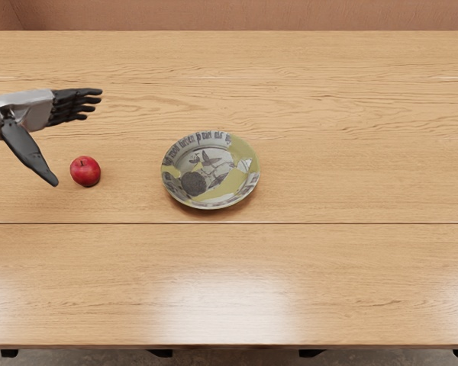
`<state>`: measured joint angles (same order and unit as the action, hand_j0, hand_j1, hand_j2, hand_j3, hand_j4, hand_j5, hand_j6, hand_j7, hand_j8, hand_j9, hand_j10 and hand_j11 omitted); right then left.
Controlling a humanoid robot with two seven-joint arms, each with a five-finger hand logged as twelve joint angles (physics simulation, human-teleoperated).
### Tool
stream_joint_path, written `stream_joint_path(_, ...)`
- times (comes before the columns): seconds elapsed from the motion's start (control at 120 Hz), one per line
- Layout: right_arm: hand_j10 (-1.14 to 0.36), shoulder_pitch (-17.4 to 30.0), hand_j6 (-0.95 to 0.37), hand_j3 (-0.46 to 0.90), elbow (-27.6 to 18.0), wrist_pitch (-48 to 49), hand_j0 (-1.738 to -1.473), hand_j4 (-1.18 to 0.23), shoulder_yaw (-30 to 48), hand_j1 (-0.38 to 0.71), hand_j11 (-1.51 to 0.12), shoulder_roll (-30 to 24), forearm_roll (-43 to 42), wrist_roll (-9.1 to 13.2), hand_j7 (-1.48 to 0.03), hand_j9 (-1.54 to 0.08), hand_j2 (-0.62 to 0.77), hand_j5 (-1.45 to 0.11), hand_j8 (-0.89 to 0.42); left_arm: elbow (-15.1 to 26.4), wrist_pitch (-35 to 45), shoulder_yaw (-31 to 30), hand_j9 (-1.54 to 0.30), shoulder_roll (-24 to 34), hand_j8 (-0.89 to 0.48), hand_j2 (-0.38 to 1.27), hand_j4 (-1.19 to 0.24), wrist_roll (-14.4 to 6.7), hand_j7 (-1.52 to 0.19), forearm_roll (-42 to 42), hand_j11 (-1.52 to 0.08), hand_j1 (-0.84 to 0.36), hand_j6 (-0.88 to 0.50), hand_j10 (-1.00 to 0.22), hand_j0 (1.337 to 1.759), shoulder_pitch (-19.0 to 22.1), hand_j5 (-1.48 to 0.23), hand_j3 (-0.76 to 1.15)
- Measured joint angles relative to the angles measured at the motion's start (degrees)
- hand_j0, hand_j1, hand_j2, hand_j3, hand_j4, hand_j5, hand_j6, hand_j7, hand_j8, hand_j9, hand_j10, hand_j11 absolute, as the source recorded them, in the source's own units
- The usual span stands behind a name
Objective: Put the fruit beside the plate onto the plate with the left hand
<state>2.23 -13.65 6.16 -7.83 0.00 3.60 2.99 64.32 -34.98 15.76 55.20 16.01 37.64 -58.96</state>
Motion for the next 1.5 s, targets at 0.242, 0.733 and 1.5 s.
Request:
stream_joint_path(0.242,-0.01,-0.76,-0.01,0.00,0.05,-0.07,-1.658,-0.01,0.09,-0.33,-0.02,0.00,-0.01,0.03,-0.02,-0.02,0.00,-0.02,-0.01,0.01,0.00,-0.05,0.00,-0.04,0.00,0.00,0.00,-1.75,0.00,-0.45,0.00,0.35,-0.01,0.00,1.658,0.01,0.00,0.00)
stream_joint_path(0.733,-0.01,-0.91,-0.01,0.00,0.02,-0.02,-1.658,-0.01,0.06,-0.33,-0.02,0.00,0.00,0.03,-0.02,-0.02,0.00,-0.02,-0.01,3.58,-0.04,1.21,0.00,-6.62,-0.01,0.00,0.00,-47.14,0.00,-2.01,0.00,0.35,-0.01,0.00,1.658,-12.82,0.00,0.00)
stream_joint_path(1.5,-0.01,-0.92,-0.01,0.00,0.02,-0.02,-1.658,-0.01,0.09,-0.33,-0.02,0.00,0.00,0.01,-0.02,-0.02,0.00,-0.02,-0.01,16.92,13.70,-4.03,-0.04,-14.08,-0.04,0.01,-0.04,-51.00,-0.04,28.07,-0.04,0.31,-0.04,-0.04,1.658,-8.63,-0.04,0.00)
